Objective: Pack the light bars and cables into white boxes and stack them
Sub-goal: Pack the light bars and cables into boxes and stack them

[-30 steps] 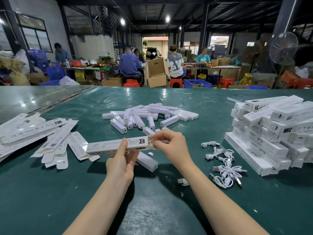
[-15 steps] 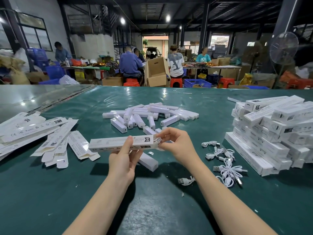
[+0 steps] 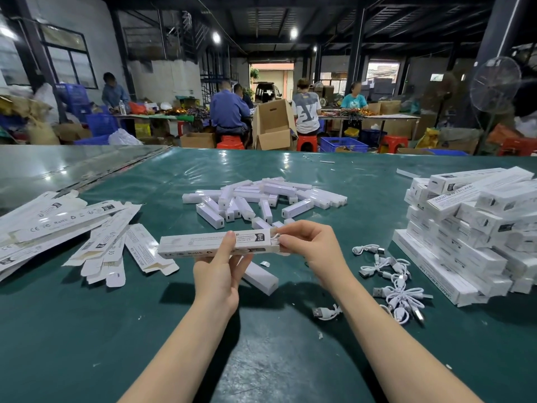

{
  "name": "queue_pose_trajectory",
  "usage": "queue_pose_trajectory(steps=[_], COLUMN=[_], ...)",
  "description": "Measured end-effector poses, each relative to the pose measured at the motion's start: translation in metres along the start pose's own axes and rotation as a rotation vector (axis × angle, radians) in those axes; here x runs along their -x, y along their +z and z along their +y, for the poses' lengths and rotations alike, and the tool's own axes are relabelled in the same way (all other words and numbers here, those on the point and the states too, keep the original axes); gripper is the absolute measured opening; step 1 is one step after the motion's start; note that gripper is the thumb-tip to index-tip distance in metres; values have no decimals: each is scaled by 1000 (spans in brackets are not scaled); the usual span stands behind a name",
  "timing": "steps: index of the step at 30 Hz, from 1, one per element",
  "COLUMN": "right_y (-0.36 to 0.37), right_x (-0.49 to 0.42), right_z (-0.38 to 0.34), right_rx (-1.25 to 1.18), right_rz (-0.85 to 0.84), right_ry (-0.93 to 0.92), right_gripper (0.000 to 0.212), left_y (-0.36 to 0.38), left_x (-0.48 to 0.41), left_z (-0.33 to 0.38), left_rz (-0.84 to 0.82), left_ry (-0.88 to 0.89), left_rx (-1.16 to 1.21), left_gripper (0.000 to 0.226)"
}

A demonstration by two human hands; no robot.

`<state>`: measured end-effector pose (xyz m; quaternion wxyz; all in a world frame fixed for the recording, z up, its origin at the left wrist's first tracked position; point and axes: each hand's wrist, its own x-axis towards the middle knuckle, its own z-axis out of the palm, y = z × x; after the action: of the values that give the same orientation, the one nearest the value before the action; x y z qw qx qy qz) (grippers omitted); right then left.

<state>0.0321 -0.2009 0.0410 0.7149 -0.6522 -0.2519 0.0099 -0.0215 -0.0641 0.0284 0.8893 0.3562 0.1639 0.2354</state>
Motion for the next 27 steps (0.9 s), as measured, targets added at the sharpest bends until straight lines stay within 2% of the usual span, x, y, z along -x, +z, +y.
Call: queue_pose_trajectory(steps=[6, 10, 14, 16, 19, 22, 24, 27], right_y=[4, 7, 11, 13, 15, 18, 17, 17], right_x=[-1, 1, 4, 4, 2, 3, 2, 2], right_z=[5, 2, 3, 4, 6, 8, 9, 9], right_rx=[91, 61, 60, 88, 70, 193, 262, 248], right_rz=[11, -58, -127, -73, 95, 205, 252, 271], right_ry=[38, 47, 80, 79, 63, 7, -16, -16], right_gripper=[29, 23, 35, 39, 40, 26, 19, 20], left_y=[-1, -2, -2, -2, 3, 6, 6, 7], left_x=[-1, -1, -4, -3, 2, 5, 5, 7], left_z=[-2, -1, 2, 2, -3, -6, -6, -7], left_rz=[-10, 24, 53, 48, 13, -12, -26, -34], left_ry=[85, 51, 43, 39, 23, 35, 48, 56], left_rx=[-48, 15, 59, 41, -5, -40, -50, -46], left_gripper=[28, 10, 11, 9, 10, 12, 13, 15])
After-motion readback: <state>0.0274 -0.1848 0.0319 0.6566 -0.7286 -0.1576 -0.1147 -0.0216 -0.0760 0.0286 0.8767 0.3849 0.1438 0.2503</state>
